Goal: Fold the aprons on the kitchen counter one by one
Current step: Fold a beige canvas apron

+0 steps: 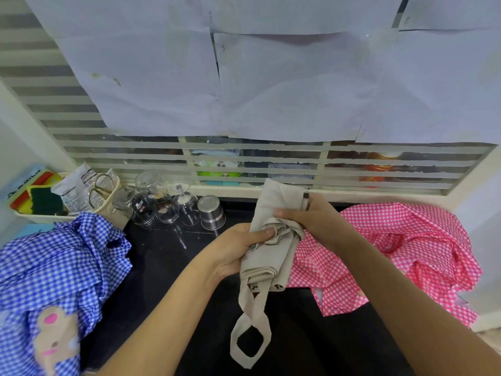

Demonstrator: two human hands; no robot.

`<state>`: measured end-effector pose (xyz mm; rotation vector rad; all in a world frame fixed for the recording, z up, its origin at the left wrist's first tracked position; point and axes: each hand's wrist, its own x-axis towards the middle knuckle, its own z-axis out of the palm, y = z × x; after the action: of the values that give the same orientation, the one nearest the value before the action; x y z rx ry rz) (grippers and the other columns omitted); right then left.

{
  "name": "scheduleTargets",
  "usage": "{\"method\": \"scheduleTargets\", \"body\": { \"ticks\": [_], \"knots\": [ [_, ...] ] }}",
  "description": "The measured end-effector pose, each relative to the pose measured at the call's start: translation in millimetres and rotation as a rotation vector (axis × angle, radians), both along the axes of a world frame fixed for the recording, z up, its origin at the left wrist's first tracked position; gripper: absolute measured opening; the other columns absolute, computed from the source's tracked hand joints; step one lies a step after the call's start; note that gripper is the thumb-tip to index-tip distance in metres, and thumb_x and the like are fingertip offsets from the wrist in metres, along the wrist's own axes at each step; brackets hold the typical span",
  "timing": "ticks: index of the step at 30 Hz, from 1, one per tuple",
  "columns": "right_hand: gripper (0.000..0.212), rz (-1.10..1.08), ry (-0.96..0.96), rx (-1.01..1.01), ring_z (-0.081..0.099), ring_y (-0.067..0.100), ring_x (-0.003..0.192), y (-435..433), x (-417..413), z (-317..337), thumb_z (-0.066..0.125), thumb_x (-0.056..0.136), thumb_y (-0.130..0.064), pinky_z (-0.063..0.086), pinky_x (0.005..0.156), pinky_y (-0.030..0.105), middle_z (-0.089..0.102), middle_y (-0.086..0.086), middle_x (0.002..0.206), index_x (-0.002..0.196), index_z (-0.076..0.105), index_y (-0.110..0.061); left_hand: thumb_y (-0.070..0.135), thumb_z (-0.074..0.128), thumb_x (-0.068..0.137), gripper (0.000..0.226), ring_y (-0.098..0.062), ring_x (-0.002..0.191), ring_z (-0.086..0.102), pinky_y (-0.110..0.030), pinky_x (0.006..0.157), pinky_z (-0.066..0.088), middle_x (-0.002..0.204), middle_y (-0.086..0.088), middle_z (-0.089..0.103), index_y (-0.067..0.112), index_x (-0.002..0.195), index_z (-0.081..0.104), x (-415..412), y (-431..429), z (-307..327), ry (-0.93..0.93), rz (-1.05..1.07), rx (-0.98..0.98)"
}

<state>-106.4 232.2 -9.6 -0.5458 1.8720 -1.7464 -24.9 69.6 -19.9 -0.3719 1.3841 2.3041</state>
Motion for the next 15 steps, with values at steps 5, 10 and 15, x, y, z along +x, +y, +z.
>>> {"method": "scheduleTargets", "body": {
  "ticks": [5, 10, 15],
  "knots": [
    [0.054, 0.115, 0.566, 0.1, 0.068, 0.004, 0.087, 3, 10, -3, 0.055, 0.085, 0.014, 0.054, 0.071, 0.024, 0.069, -0.027, 0.09, 0.103, 0.068, -0.035, 0.013, 0.064, 0.076, 0.027, -0.019, 0.077, 0.07, -0.028, 0.07, 0.058, 0.088, -0.014, 0.071, -0.004, 0.096, 0.067, -3, -5, -5, 0.001, -0.022, -0.019],
    [0.065, 0.305, 0.813, 0.167, 0.044, 0.003, 0.131, 9, 9, -2, 0.061, 0.077, 0.02, 0.043, 0.103, 0.021, 0.048, -0.01, 0.14, 0.13, 0.056, -0.018, 0.008, 0.06, 0.078, 0.018, -0.021, 0.077, 0.069, -0.028, 0.071, 0.058, 0.088, -0.015, 0.071, 0.0, 0.088, 0.072, -5, -10, -6, 0.034, -0.09, -0.028],
    [0.083, 0.525, 0.896, 0.384, 0.035, 0.008, 0.138, 16, 8, 7, 0.043, 0.081, 0.011, 0.047, 0.1, 0.033, 0.017, -0.026, 0.154, 0.145, 0.03, -0.039, 0.012, 0.062, 0.083, 0.018, -0.024, 0.085, 0.068, -0.031, 0.079, 0.057, 0.094, -0.017, 0.07, 0.001, 0.092, 0.072, -3, -16, -10, 0.067, -0.099, -0.016]
  ]
}}
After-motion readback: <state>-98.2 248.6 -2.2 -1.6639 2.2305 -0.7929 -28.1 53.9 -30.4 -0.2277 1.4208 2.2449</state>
